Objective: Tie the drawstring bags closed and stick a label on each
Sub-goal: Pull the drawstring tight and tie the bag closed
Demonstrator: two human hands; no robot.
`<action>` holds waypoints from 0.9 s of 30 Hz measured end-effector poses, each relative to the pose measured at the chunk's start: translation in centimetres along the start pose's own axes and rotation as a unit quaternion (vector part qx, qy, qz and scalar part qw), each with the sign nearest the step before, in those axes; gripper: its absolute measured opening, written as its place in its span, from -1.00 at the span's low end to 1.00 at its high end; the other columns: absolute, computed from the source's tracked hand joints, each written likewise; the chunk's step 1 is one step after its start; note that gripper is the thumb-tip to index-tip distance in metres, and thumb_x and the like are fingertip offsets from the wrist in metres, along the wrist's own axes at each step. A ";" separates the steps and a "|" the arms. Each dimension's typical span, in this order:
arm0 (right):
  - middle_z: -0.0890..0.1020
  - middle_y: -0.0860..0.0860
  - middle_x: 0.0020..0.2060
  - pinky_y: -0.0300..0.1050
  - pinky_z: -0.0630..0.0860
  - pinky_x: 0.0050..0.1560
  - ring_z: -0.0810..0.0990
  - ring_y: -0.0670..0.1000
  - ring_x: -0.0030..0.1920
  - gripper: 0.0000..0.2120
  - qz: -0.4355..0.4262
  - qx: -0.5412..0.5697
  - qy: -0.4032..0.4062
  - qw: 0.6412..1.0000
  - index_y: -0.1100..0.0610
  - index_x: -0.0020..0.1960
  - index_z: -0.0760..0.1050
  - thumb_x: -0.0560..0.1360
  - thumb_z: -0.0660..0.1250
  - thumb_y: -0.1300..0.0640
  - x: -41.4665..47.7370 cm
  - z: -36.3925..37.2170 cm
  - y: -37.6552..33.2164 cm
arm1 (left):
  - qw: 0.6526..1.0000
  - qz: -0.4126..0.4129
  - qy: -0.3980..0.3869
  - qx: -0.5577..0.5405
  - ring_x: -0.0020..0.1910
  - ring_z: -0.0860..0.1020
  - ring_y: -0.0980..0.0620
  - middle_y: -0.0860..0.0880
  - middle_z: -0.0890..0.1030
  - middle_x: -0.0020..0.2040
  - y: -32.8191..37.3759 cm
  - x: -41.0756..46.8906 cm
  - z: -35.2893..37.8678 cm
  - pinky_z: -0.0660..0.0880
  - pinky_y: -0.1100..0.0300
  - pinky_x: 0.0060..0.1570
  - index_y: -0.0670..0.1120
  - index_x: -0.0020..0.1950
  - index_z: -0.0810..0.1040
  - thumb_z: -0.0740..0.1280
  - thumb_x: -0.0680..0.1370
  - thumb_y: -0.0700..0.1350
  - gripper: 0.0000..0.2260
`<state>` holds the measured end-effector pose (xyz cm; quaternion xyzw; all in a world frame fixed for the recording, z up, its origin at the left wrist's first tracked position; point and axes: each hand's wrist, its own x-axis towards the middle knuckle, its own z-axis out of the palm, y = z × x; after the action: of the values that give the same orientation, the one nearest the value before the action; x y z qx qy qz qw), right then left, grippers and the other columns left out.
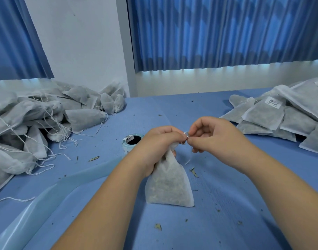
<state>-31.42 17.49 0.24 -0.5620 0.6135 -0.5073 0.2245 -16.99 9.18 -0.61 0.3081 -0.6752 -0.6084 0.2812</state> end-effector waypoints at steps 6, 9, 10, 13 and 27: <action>0.59 -0.16 -0.41 -0.26 0.44 -0.37 0.51 -0.12 -0.40 -0.79 -0.028 -0.108 0.042 0.993 0.00 -0.18 0.58 0.41 0.35 0.31 0.1 0.2 0.5 | 0.996 0.008 0.034 0.080 -0.51 0.39 0.14 0.11 0.54 -0.41 -0.2 0.1 0.2 0.32 0.22 -0.35 0.01 -0.29 0.64 0.46 0.41 -0.06 -0.91; 0.55 -0.21 -0.47 -0.40 0.34 -0.47 0.43 -0.20 -0.47 -0.74 -0.026 -0.167 0.032 0.985 -0.06 -0.24 0.59 0.40 0.32 0.30 0.1 0.5 0.9 | 0.991 0.010 0.040 0.126 -0.41 0.41 0.06 0.08 0.59 -0.31 -0.5 0.2 0.4 0.31 0.28 -0.42 0.02 -0.27 0.63 0.43 0.47 -0.08 -0.88; 0.53 -0.24 -0.49 -0.42 0.33 -0.47 0.43 -0.21 -0.48 -0.75 -0.022 -0.177 0.028 0.984 -0.07 -0.26 0.58 0.41 0.32 0.29 0.1 0.6 1.0 | 0.989 0.008 0.044 0.139 -0.39 0.41 0.03 0.03 0.58 -0.29 -0.5 0.2 0.4 0.30 0.31 -0.49 0.01 -0.26 0.63 0.43 0.47 -0.08 -0.89; 0.53 -0.22 -0.51 -0.45 0.34 -0.45 0.43 -0.24 -0.47 -0.78 -0.007 -0.189 0.024 0.982 -0.06 -0.27 0.59 0.40 0.35 0.26 0.1 0.7 1.1 | 0.983 0.009 0.060 0.172 -0.55 0.38 0.08 0.02 0.50 -0.41 -0.7 0.2 0.6 0.24 0.38 -0.59 -0.06 -0.23 0.62 0.41 0.48 -0.10 -0.90; 0.54 -0.13 -0.52 -0.32 0.51 -0.37 0.57 -0.17 -0.45 -0.89 0.075 -0.081 -0.003 0.994 0.10 -0.23 0.60 0.42 0.36 0.26 0.2 0.3 0.8 | 0.981 0.037 0.097 0.162 -0.57 0.38 0.06 -0.01 0.46 -0.48 -0.4 -0.2 1.0 0.26 0.35 -0.54 -0.11 -0.25 0.64 0.41 0.49 -0.10 -0.87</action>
<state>-31.59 17.13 -0.48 -0.5320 0.6926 -0.4358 0.2175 -17.57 9.92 -1.07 0.3817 -0.7456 -0.4472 0.3138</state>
